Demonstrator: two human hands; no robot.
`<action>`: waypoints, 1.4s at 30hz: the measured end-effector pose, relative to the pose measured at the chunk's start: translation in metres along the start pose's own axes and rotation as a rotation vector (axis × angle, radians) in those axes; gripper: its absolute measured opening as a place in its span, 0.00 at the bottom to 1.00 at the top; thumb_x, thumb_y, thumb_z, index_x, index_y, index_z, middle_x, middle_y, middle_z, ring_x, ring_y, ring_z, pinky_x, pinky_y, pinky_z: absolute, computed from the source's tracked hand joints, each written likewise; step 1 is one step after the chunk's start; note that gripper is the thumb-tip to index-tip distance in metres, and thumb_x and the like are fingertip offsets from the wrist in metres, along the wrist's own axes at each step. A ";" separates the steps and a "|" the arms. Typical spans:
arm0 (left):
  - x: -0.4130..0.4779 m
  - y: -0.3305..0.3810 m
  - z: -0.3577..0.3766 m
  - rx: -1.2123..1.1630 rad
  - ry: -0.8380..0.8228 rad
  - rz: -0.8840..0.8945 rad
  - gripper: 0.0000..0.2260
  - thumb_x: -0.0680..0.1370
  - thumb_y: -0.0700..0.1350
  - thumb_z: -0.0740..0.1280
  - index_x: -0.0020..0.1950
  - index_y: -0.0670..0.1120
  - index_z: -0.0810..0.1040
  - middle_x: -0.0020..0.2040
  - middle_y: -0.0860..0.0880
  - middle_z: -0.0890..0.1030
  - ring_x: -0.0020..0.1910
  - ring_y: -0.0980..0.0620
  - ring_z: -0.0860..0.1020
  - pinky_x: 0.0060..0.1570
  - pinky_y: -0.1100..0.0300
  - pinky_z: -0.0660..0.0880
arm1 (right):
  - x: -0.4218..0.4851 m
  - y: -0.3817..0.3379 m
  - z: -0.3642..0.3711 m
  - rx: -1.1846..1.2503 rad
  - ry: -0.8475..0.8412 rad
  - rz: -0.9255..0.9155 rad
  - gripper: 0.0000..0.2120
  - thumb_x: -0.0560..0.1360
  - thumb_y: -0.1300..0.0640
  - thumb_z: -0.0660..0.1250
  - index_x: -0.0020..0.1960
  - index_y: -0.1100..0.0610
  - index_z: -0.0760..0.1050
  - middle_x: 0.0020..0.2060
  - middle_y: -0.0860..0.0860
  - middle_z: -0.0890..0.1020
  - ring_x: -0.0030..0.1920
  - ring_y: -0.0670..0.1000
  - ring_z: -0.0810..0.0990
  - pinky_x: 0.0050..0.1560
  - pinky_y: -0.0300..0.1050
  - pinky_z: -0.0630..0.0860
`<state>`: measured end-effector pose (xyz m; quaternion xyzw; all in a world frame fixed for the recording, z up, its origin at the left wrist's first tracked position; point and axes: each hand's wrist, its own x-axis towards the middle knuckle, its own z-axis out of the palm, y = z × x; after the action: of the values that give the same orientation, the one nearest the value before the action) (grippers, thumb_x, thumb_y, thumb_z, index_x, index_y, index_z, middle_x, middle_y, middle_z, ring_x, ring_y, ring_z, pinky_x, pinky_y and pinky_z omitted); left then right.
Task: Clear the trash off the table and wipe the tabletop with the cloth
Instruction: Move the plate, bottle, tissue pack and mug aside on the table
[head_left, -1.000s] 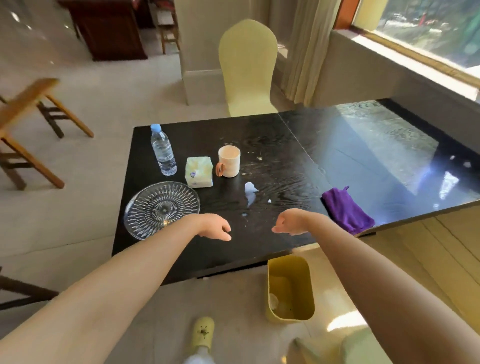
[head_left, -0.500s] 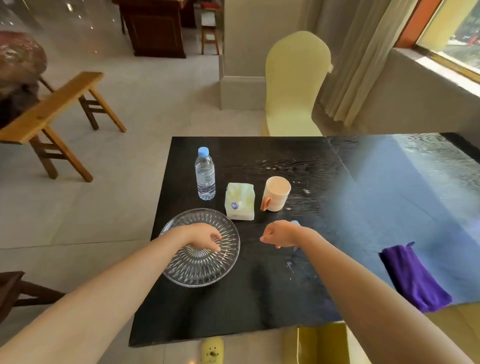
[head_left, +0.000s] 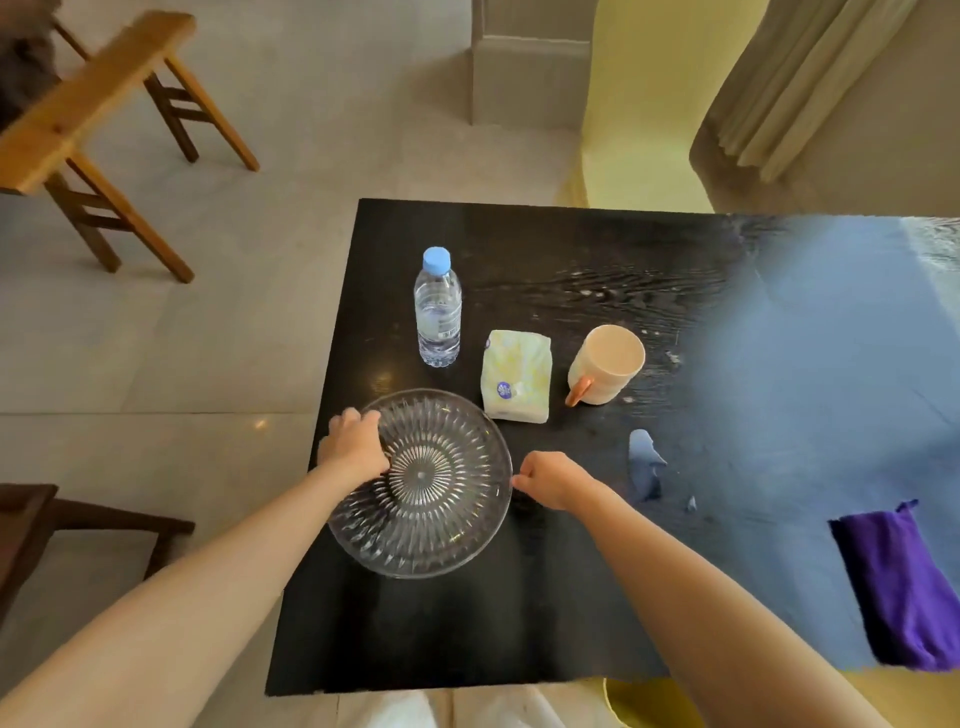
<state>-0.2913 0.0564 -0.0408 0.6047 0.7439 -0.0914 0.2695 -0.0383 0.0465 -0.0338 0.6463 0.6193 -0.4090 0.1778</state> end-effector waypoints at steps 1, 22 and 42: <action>0.002 -0.009 0.007 0.019 0.035 -0.046 0.26 0.72 0.47 0.71 0.68 0.48 0.67 0.65 0.43 0.69 0.64 0.43 0.68 0.59 0.49 0.72 | 0.006 -0.001 0.005 0.026 0.005 -0.002 0.17 0.78 0.48 0.59 0.53 0.62 0.75 0.57 0.58 0.79 0.56 0.59 0.77 0.53 0.49 0.74; 0.013 -0.041 0.015 -0.398 0.238 0.001 0.26 0.76 0.40 0.66 0.73 0.47 0.63 0.65 0.43 0.75 0.61 0.42 0.75 0.58 0.49 0.73 | 0.031 -0.006 0.007 0.790 -0.066 -0.004 0.04 0.74 0.65 0.62 0.48 0.59 0.71 0.37 0.56 0.82 0.23 0.50 0.75 0.26 0.39 0.76; 0.097 0.095 -0.121 -0.705 -0.049 0.216 0.33 0.72 0.45 0.73 0.72 0.47 0.60 0.68 0.44 0.70 0.67 0.46 0.69 0.59 0.54 0.69 | -0.040 0.068 -0.058 0.951 0.247 -0.134 0.03 0.77 0.66 0.62 0.47 0.60 0.72 0.32 0.54 0.82 0.20 0.45 0.75 0.23 0.37 0.72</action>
<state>-0.2480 0.2190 0.0284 0.5475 0.6548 0.1851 0.4870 0.0482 0.0518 0.0121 0.6583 0.4207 -0.5770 -0.2382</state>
